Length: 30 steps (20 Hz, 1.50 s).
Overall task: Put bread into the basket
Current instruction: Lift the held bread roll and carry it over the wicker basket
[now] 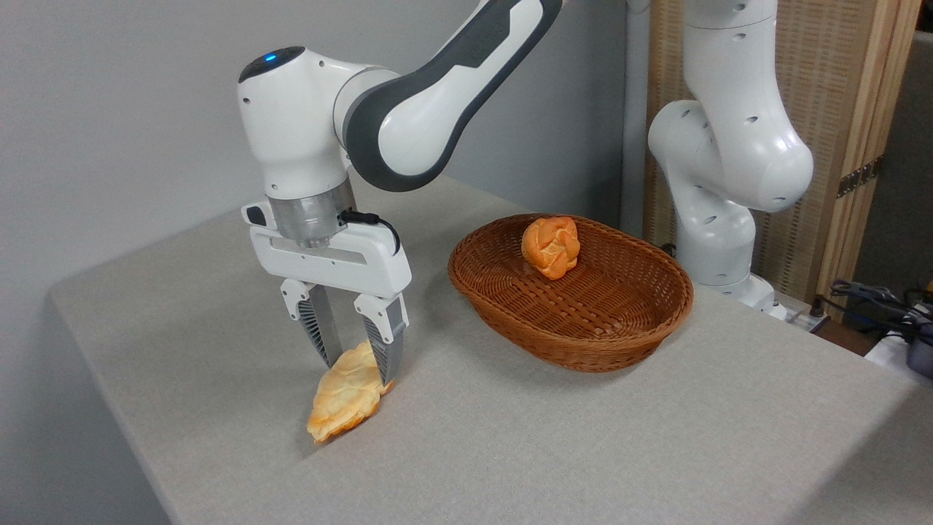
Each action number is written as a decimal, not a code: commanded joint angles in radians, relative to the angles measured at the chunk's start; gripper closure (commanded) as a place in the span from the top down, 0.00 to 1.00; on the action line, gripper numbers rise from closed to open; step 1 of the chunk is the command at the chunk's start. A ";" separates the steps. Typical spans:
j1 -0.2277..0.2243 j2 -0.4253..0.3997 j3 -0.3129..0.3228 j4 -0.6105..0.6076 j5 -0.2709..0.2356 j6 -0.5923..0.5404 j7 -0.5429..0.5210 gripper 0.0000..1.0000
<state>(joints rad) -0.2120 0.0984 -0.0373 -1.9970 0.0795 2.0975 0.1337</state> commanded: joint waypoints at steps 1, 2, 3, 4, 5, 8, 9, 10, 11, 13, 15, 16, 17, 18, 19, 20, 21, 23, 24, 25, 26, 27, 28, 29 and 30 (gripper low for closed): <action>-0.001 0.017 -0.016 -0.006 0.022 0.038 -0.014 0.23; 0.000 0.017 -0.016 -0.006 0.022 0.038 -0.012 0.14; 0.000 0.015 -0.016 -0.006 0.022 0.038 -0.009 0.05; 0.000 0.015 -0.016 -0.006 0.022 0.036 -0.006 0.02; 0.000 0.014 -0.016 -0.006 0.022 0.035 -0.006 0.02; 0.003 0.007 -0.015 -0.003 0.022 0.029 -0.005 0.02; 0.006 0.004 -0.015 -0.002 0.020 0.027 0.004 0.02; 0.008 -0.002 -0.015 0.001 0.020 0.026 0.015 0.02; 0.009 -0.015 -0.009 0.003 0.017 0.021 0.021 0.02; 0.017 -0.072 0.000 0.010 -0.004 -0.023 0.047 0.02; 0.019 -0.153 0.026 0.012 -0.065 -0.138 0.165 0.02; 0.017 -0.199 0.036 0.012 -0.095 -0.221 0.237 0.03; 0.019 -0.244 0.036 0.012 -0.105 -0.317 0.300 0.04; 0.019 -0.287 0.039 0.008 -0.104 -0.417 0.376 0.07; 0.017 -0.324 0.039 0.004 -0.104 -0.518 0.449 0.11; 0.011 -0.353 0.039 0.001 -0.104 -0.606 0.507 0.15; 0.008 -0.380 0.039 0.000 -0.104 -0.687 0.558 0.21; 0.002 -0.413 0.039 -0.014 -0.103 -0.821 0.677 0.61; -0.003 -0.425 0.036 -0.034 -0.101 -0.842 0.716 0.94; -0.024 -0.434 0.036 -0.058 -0.098 -0.849 0.730 1.00; -0.041 -0.439 0.036 -0.084 -0.098 -0.852 0.730 1.00; -0.059 -0.439 0.036 -0.110 -0.098 -0.852 0.730 1.00; -0.090 -0.434 0.036 -0.136 -0.098 -0.844 0.725 1.00; -0.110 -0.428 0.036 -0.161 -0.098 -0.834 0.721 1.00; -0.115 -0.425 0.036 -0.176 -0.098 -0.815 0.718 1.00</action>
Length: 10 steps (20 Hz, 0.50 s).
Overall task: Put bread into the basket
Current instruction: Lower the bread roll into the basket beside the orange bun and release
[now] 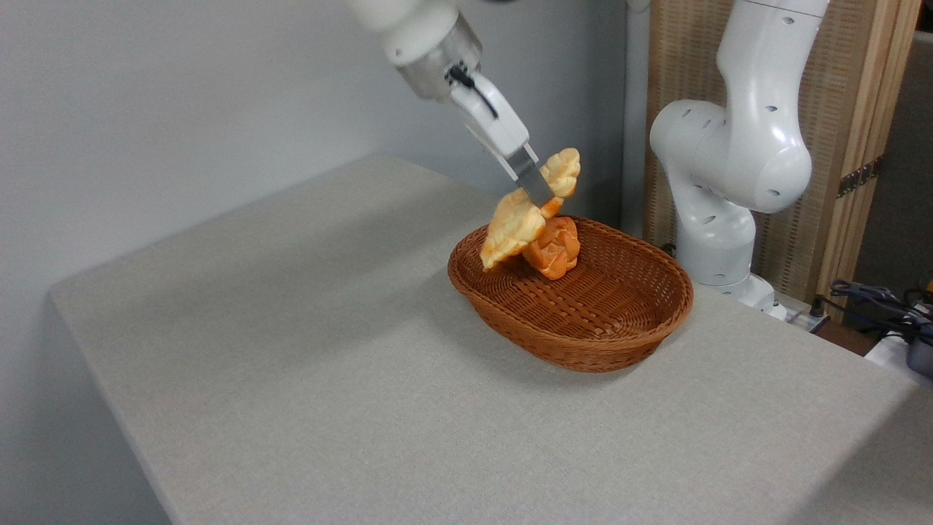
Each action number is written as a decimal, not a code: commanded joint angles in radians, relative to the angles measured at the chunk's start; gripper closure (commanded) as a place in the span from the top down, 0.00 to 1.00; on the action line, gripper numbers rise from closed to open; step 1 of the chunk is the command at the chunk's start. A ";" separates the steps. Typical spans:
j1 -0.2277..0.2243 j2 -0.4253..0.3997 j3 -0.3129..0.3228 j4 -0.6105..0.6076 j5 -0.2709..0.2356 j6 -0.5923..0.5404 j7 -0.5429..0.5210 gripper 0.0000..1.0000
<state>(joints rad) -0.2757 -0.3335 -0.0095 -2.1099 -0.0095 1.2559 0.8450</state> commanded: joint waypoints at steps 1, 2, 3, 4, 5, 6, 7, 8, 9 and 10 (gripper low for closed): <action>-0.051 0.007 0.008 -0.076 -0.016 0.043 0.003 1.00; -0.051 0.007 0.008 -0.078 -0.018 0.046 0.003 1.00; -0.051 0.007 0.008 -0.078 -0.018 0.046 0.003 1.00; -0.050 0.007 0.008 -0.076 -0.020 0.048 0.003 1.00; -0.048 0.008 0.008 -0.075 -0.023 0.051 0.003 1.00; -0.043 0.013 0.008 -0.075 -0.024 0.053 0.003 1.00; -0.042 0.014 0.008 -0.075 -0.030 0.053 0.003 1.00; -0.040 0.016 0.008 -0.075 -0.033 0.054 0.003 1.00; -0.040 0.018 0.008 -0.073 -0.033 0.060 0.003 1.00; -0.039 0.019 0.008 -0.071 -0.033 0.071 0.003 1.00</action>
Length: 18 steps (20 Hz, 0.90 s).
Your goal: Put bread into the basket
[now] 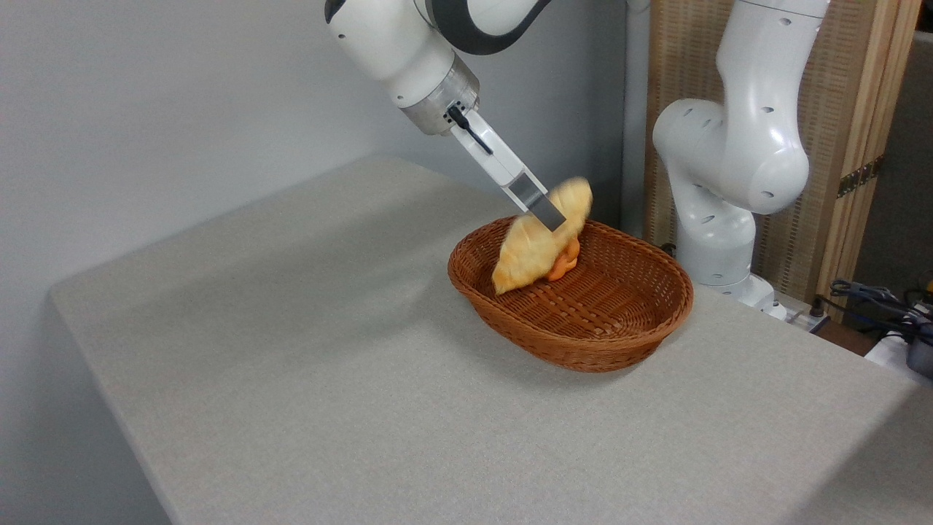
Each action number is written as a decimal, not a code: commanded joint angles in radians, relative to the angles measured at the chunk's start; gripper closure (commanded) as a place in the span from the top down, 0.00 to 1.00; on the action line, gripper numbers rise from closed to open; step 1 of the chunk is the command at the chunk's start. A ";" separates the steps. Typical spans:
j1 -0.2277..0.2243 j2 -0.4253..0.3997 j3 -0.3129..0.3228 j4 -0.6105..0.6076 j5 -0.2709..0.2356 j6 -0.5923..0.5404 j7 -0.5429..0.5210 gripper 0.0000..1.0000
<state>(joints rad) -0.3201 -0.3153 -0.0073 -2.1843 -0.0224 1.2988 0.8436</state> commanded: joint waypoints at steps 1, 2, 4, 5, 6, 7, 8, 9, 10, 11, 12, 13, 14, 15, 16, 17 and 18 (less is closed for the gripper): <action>0.007 0.001 0.006 0.008 -0.021 0.036 0.005 1.00; 0.009 0.002 0.006 0.027 -0.017 0.043 0.005 1.00; 0.059 0.010 0.015 0.133 -0.017 0.053 0.006 1.00; 0.068 0.022 0.033 0.197 -0.017 0.069 0.008 1.00; 0.068 0.034 0.059 0.254 -0.017 0.092 0.006 1.00; 0.068 0.050 0.079 0.305 -0.017 0.121 0.006 1.00; 0.068 0.059 0.093 0.339 -0.016 0.155 0.006 1.00; 0.072 0.068 0.104 0.360 -0.016 0.198 0.006 1.00; 0.078 0.080 0.110 0.380 -0.013 0.248 0.005 1.00; 0.108 0.105 0.110 0.409 -0.017 0.291 0.003 1.00; 0.143 0.142 0.106 0.457 -0.020 0.309 0.005 1.00; 0.160 0.186 0.106 0.509 -0.021 0.310 0.005 1.00; 0.170 0.230 0.104 0.570 -0.021 0.301 0.003 1.00; 0.185 0.263 0.098 0.610 -0.022 0.295 -0.007 1.00; 0.199 0.281 0.092 0.627 -0.031 0.293 -0.041 1.00; 0.222 0.301 0.066 0.636 -0.042 0.295 -0.093 1.00; 0.252 0.311 0.029 0.643 -0.042 0.295 -0.121 1.00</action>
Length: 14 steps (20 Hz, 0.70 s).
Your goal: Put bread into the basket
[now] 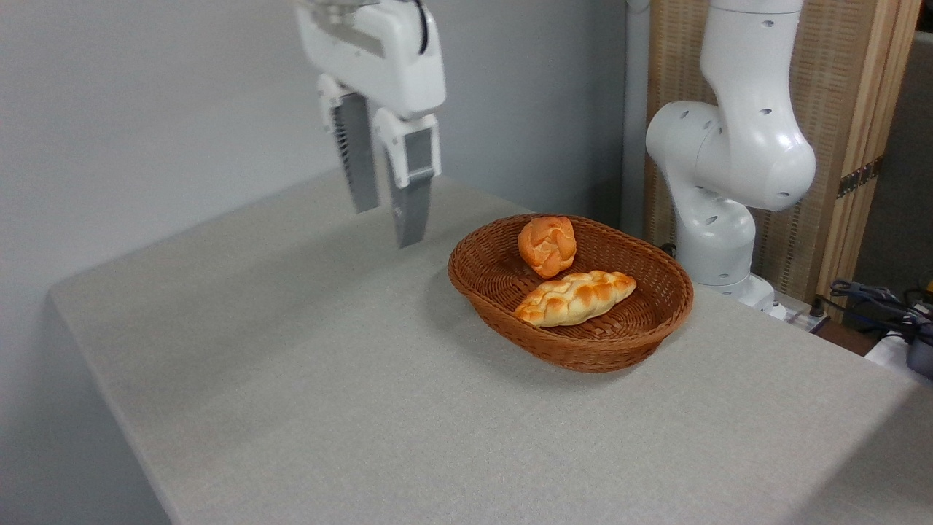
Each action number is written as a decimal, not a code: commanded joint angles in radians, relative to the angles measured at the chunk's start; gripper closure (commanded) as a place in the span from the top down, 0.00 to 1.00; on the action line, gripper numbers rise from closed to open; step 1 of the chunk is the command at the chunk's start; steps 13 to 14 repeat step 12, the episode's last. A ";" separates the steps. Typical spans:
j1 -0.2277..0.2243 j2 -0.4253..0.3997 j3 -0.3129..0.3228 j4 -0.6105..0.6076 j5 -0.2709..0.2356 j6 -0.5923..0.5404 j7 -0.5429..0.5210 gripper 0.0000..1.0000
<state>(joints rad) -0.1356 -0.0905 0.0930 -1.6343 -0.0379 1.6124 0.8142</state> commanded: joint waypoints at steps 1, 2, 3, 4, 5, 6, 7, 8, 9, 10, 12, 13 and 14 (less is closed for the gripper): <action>0.079 0.089 -0.099 0.093 -0.016 -0.020 -0.089 1.00; 0.079 0.092 -0.105 0.091 -0.007 -0.020 -0.090 1.00; 0.079 0.092 -0.108 0.090 -0.002 -0.020 -0.089 1.00; 0.079 0.092 -0.108 0.090 -0.002 -0.020 -0.087 1.00; 0.077 0.092 -0.108 0.087 -0.001 -0.022 -0.084 1.00; 0.077 0.092 -0.110 0.083 0.004 -0.025 -0.081 1.00; 0.077 0.092 -0.113 0.082 0.027 -0.037 -0.081 1.00; 0.077 0.089 -0.122 0.082 0.044 -0.052 -0.078 1.00; 0.077 0.089 -0.127 0.082 0.049 -0.054 -0.078 1.00; 0.077 0.089 -0.125 0.082 0.050 -0.052 -0.078 1.00; 0.077 0.086 -0.124 0.082 0.052 -0.052 -0.078 1.00; 0.077 0.086 -0.124 0.082 0.052 -0.052 -0.078 1.00; 0.077 0.086 -0.124 0.082 0.052 -0.052 -0.078 1.00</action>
